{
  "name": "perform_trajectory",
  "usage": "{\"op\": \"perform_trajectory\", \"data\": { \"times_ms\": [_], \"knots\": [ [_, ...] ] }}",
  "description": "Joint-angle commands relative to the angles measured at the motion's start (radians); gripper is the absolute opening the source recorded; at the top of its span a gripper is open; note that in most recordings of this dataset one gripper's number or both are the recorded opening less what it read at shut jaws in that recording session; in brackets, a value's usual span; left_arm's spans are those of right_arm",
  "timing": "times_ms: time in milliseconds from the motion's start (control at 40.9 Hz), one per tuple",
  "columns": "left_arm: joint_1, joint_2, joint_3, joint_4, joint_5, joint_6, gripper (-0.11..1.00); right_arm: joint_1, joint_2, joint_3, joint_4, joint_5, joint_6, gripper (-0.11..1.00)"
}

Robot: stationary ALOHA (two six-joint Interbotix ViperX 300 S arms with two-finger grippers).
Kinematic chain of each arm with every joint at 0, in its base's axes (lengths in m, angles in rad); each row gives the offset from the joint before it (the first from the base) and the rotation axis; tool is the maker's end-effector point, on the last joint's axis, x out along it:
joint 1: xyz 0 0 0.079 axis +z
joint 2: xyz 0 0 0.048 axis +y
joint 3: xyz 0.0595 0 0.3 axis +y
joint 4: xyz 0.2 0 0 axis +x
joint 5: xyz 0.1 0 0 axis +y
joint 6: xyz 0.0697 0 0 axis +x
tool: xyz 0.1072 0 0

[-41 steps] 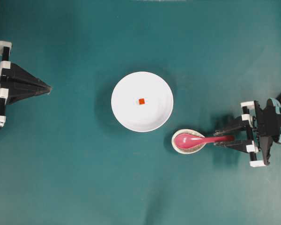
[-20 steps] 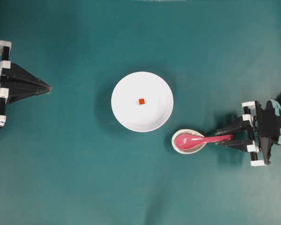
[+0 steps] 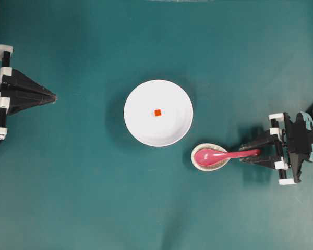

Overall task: Grip the spoon and scoop the red block from the bowl with right arm.
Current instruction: 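Lower the right gripper onto the pink spoon handle and close it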

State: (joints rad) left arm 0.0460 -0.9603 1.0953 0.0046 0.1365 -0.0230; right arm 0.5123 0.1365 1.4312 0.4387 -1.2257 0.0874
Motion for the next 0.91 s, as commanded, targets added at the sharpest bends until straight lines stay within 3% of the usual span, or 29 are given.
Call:
{"op": "perform_trajectory", "data": {
  "times_ms": [0,392,881],
  "knots": [
    [0.002,0.006,-0.025,0.003,-0.006,0.000,0.00,0.005,-0.006,-0.005,0.005,-0.012,-0.003,0.42],
    [0.003,0.006,-0.025,0.003,-0.006,0.000,0.00,0.006,-0.006,-0.011,0.002,-0.014,-0.051,0.41],
    [0.003,0.006,-0.023,0.003,-0.006,0.000,0.00,0.005,-0.006,-0.011,0.002,-0.014,-0.052,0.35]
  ]
}}
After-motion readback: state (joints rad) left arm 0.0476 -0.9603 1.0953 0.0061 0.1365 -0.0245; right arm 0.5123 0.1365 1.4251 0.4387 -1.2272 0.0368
